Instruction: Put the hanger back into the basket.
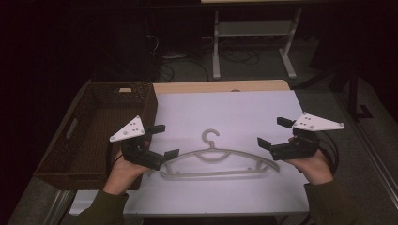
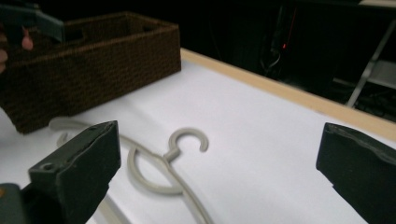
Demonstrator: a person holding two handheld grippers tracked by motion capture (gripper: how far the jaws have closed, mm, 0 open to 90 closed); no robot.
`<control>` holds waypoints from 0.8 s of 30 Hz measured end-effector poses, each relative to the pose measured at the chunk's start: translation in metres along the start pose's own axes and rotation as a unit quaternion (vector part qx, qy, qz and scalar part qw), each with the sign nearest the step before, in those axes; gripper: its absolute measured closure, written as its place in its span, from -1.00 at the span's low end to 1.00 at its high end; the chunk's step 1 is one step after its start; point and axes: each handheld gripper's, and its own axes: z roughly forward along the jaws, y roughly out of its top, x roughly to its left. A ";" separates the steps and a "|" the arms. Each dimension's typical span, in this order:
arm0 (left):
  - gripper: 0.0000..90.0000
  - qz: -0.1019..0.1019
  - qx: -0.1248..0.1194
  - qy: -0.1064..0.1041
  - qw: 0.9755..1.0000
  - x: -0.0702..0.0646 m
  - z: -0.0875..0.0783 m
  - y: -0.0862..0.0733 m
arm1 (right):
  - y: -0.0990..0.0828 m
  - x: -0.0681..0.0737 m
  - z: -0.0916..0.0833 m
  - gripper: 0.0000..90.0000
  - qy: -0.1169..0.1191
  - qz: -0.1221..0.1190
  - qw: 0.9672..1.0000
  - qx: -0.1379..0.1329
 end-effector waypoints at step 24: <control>-1.00 -0.020 0.065 -0.038 0.997 -0.005 0.041 -0.039 | -0.034 0.006 0.041 0.30 0.042 -0.005 0.985 0.169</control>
